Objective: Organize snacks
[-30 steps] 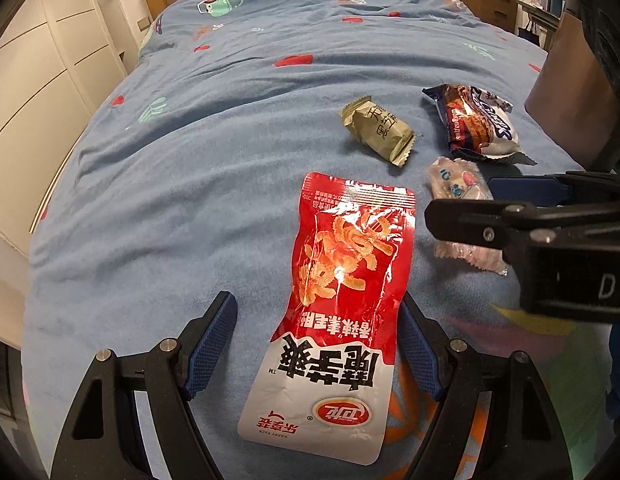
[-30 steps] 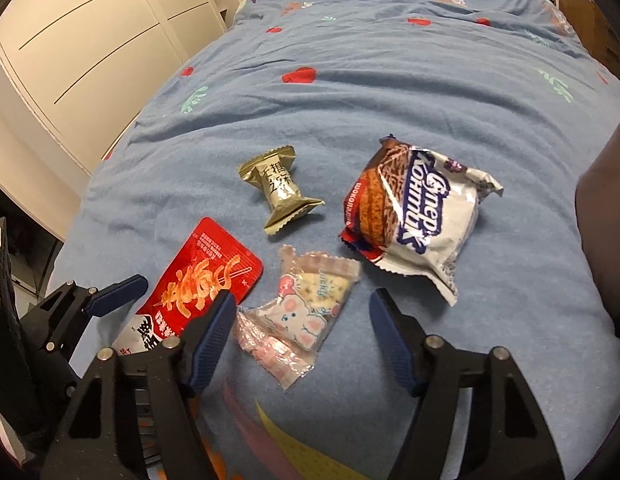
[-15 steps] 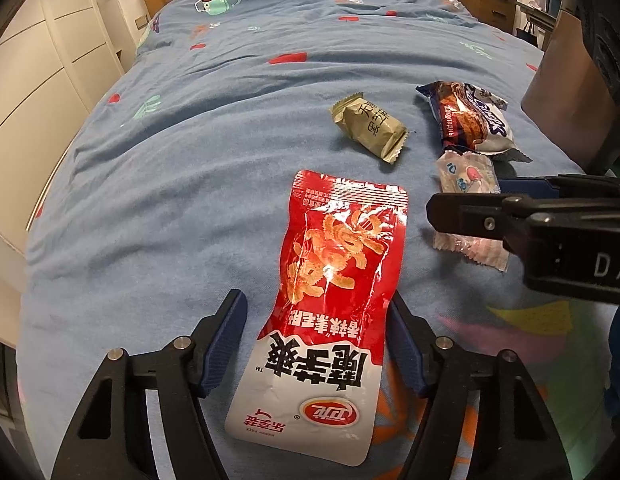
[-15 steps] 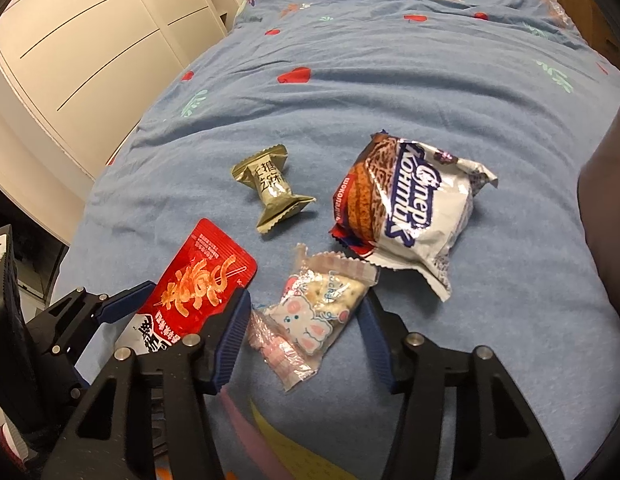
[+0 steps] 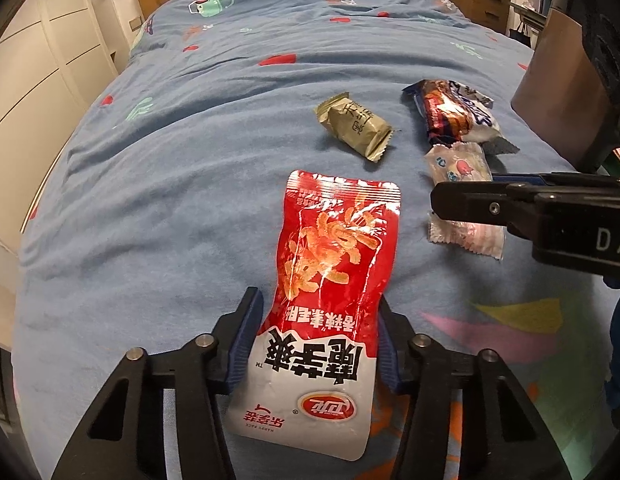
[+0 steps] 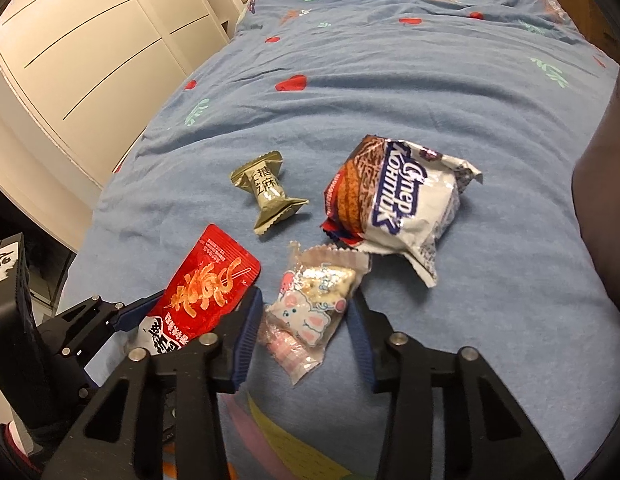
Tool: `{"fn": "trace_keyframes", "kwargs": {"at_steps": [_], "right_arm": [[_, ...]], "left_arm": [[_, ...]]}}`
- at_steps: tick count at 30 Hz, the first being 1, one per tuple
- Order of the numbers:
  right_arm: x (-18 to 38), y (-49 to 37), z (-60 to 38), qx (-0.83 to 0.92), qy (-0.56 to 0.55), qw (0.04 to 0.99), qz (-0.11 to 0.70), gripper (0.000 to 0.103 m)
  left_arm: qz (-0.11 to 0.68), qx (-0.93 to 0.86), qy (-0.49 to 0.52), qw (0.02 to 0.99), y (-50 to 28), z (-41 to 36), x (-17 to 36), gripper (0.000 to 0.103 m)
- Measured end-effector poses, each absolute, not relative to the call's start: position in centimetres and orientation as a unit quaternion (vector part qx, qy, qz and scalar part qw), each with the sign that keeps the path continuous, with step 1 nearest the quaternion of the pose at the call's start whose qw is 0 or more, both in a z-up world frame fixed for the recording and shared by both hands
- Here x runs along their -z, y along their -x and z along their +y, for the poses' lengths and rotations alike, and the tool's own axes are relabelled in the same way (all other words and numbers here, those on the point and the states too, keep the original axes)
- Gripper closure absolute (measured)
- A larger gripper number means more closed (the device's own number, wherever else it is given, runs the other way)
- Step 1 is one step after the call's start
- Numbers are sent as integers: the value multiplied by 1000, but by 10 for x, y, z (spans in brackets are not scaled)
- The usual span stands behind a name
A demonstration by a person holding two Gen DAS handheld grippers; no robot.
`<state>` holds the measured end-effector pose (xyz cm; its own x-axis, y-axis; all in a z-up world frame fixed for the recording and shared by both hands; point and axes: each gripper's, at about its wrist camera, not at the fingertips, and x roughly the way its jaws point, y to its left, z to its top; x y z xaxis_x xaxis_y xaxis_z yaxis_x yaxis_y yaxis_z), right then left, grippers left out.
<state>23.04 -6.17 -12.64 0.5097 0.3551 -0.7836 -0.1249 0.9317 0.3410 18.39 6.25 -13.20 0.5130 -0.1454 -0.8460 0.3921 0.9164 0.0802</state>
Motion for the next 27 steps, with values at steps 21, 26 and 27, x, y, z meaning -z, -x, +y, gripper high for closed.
{"fn": "trace_keyframes", "kwargs": {"at_steps": [21, 26, 27], "right_arm": [[124, -214, -72, -163, -125, 862, 464, 7], [124, -211, -73, -166, -120, 861, 465, 9], [124, -210, -73, -166, -119, 861, 465, 9]], "left_arm": [[458, 133, -116, 871, -168, 56, 121, 76], [459, 120, -119, 872, -164, 52, 120, 76], [459, 118, -119, 873, -164, 51, 120, 76]]}}
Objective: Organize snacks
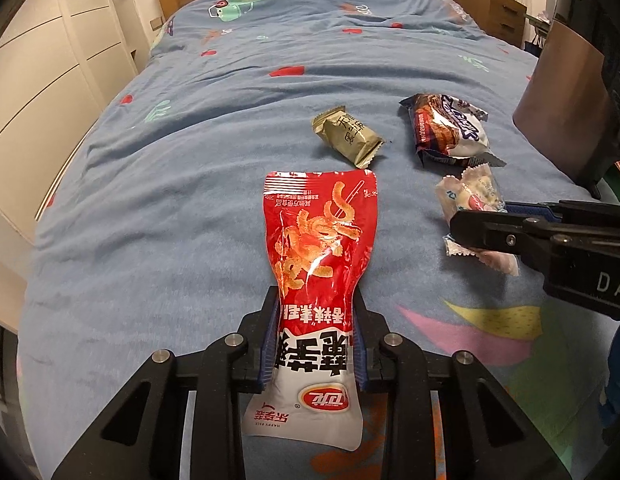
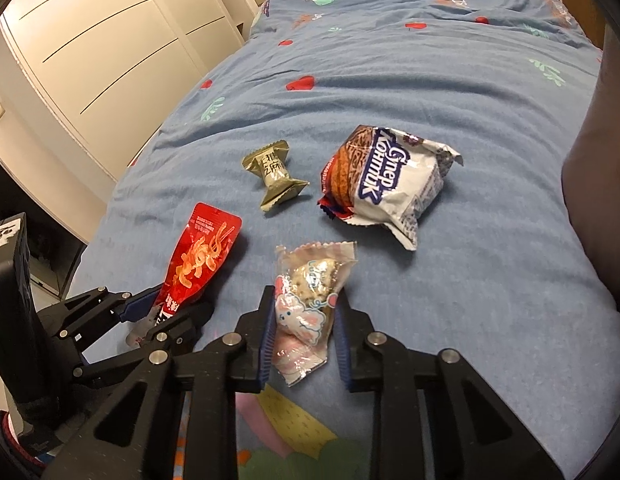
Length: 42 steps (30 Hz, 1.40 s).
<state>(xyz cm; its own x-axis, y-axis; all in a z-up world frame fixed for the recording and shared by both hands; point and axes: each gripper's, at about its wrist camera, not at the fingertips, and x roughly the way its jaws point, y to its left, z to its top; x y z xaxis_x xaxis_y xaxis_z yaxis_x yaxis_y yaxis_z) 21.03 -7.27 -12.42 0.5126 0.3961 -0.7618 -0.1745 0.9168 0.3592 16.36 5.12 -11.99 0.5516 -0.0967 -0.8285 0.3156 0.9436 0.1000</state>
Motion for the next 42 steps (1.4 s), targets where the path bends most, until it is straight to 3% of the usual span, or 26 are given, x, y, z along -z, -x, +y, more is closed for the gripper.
{"fn": "trace_keyframes", "kwargs": {"at_steps": [42], "right_arm": [[102, -134, -106, -147, -85, 866, 471, 10]], "left_arm": [[453, 92, -112, 880, -119, 24, 90, 76]]}}
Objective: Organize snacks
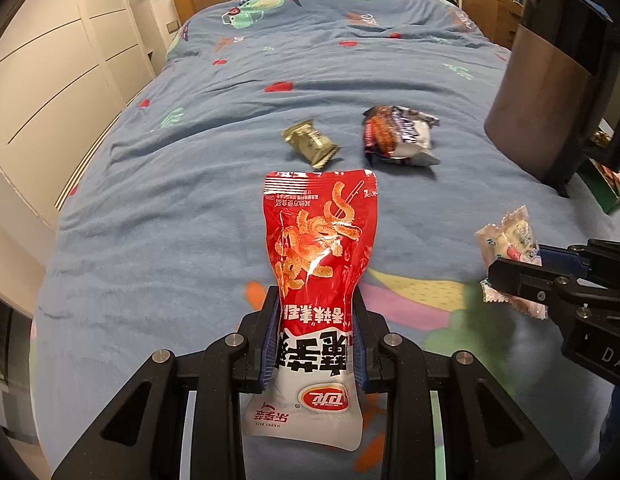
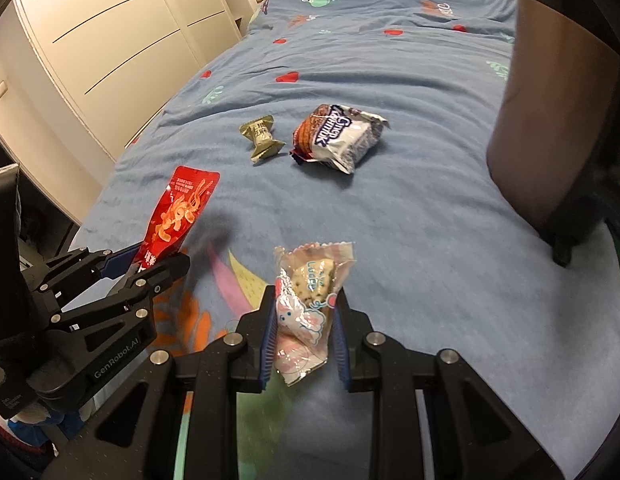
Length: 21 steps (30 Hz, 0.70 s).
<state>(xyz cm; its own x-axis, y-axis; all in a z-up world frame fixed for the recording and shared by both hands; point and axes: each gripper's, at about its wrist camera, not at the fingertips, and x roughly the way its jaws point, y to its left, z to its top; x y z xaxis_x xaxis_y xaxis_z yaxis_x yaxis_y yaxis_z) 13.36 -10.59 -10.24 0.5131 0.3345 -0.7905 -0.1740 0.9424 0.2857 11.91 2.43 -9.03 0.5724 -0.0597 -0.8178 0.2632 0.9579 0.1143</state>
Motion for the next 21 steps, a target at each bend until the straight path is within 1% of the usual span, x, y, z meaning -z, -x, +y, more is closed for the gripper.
{"fn": "trace_keyframes", "kwargs": {"at_steps": [21], "right_arm": [[86, -85, -159, -122, -101, 869, 469, 10]], "left_arm": [[453, 124, -118, 875, -75, -32, 72, 76]]}}
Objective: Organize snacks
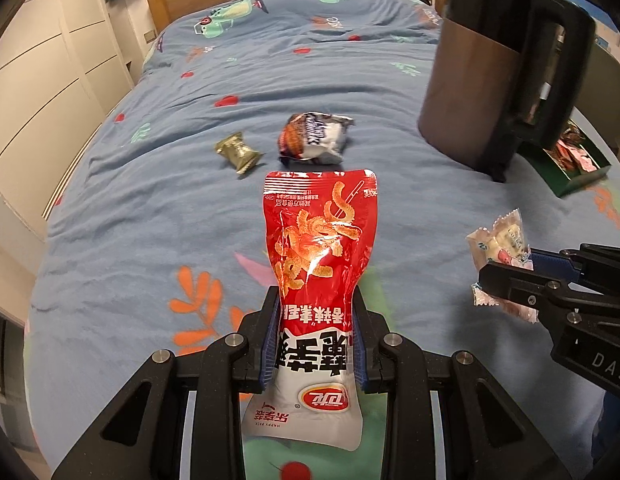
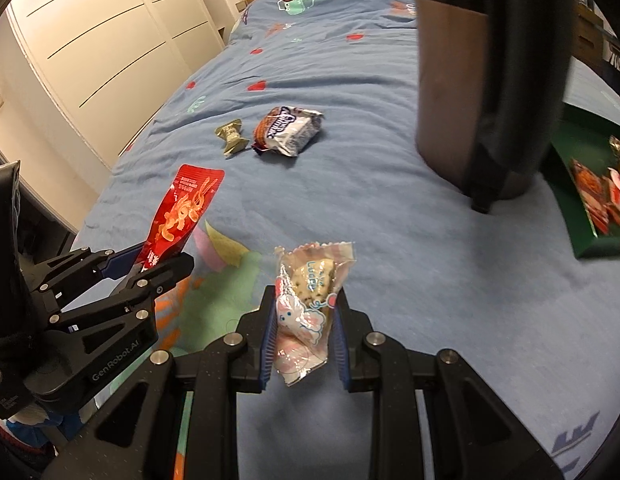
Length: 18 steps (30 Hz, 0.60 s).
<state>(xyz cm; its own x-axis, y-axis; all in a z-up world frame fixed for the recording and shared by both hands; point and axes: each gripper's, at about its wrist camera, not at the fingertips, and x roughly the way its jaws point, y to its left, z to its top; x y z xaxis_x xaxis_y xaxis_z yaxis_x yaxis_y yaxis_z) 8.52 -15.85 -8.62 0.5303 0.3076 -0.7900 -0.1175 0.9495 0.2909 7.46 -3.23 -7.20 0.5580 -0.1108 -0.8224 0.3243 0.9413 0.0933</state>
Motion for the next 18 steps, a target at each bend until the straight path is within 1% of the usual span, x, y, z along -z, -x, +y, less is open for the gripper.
{"fn": "trace_keyframes", "kwargs": {"at_steps": [18], "right_arm": [[81, -35, -226, -76, -120, 872, 468, 10]], "left_arm": [[458, 162, -141, 863, -34, -92, 61, 76]]}}
